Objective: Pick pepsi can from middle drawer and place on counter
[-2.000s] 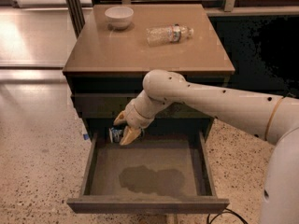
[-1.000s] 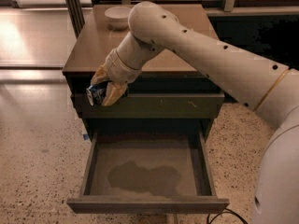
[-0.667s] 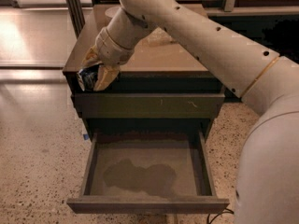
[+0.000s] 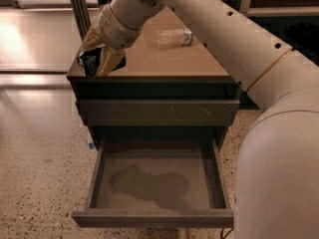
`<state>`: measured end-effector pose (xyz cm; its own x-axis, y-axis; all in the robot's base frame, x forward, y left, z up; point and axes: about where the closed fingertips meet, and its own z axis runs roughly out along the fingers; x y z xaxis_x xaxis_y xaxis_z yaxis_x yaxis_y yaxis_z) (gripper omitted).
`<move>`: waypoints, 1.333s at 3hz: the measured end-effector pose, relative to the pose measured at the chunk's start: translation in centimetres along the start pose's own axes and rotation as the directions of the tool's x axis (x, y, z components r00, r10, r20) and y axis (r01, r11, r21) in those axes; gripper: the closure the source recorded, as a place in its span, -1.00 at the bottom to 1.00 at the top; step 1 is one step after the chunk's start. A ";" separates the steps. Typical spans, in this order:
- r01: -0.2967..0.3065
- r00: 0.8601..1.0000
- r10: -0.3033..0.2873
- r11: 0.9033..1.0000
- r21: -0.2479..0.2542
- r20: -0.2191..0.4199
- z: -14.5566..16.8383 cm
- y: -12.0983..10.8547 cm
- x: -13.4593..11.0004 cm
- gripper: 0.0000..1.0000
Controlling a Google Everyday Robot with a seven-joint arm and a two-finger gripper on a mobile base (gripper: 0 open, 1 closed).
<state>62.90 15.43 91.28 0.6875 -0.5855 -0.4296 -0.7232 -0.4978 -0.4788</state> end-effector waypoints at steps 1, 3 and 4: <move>-0.003 0.999 0.002 1.000 0.027 0.034 -0.2 -0.2 0.8 1.00; 0.005 0.999 -0.007 0.998 0.056 0.046 -1.7 -2.5 4.4 1.00; 0.000 0.999 -0.002 0.998 0.057 0.036 -2.2 -3.7 6.4 1.00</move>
Offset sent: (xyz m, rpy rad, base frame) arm 0.0532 -0.0319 0.0174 0.1332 -0.0211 -0.0014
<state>69.83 12.09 92.00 0.6911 -0.5609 -0.4558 -0.7180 -0.4605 -0.5219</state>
